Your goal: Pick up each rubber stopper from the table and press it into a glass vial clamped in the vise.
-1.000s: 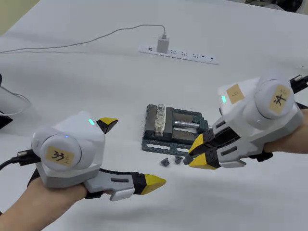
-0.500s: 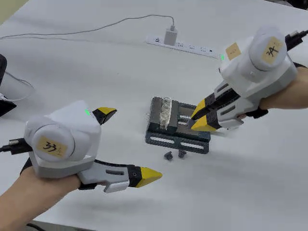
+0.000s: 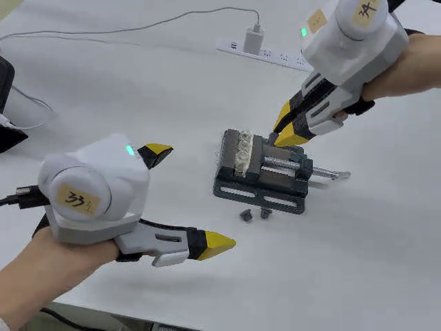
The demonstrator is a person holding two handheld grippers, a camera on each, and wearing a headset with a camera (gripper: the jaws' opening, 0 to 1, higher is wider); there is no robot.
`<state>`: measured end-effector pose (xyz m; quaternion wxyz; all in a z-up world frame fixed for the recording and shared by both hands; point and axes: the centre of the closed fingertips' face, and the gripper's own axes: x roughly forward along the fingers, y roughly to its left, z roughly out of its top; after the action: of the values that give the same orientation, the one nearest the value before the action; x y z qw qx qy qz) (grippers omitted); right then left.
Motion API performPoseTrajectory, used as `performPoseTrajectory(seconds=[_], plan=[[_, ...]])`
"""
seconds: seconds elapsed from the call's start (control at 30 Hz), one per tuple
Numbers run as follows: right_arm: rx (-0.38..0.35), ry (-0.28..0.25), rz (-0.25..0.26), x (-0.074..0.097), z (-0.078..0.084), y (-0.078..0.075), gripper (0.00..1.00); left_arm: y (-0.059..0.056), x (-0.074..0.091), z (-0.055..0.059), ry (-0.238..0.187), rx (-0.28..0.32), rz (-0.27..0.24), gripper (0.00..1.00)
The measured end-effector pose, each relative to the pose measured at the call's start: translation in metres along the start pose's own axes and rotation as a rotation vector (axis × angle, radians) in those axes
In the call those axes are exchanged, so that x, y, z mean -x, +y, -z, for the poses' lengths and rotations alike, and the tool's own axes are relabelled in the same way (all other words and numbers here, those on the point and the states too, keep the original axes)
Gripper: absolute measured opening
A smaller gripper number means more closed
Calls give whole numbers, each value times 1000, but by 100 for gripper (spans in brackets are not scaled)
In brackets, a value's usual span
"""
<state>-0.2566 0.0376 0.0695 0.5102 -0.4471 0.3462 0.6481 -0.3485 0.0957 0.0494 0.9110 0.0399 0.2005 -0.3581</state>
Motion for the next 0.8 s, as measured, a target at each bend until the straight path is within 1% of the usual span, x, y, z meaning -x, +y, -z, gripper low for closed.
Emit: performPoseTrajectory(seconds=[0.23,0.33,0.43,0.63,0.7,0.8], plan=[[29,31,-8,-9,-4,-15,6,4,0,3,6,6,1,99],[41,39,-3,-14,-10,-20,6,5,0,6,16,10,-1,99],[60,50,-10,-18,-12,-24,6,6,0,9,26,10,-3,99],[73,84,-23,-25,-13,-26,6,6,1,15,38,23,-8,98],[61,88,-30,-29,-14,-29,6,6,1,16,39,26,-10,98],[58,100,-43,-29,-12,-26,6,6,1,17,42,30,-10,98]])
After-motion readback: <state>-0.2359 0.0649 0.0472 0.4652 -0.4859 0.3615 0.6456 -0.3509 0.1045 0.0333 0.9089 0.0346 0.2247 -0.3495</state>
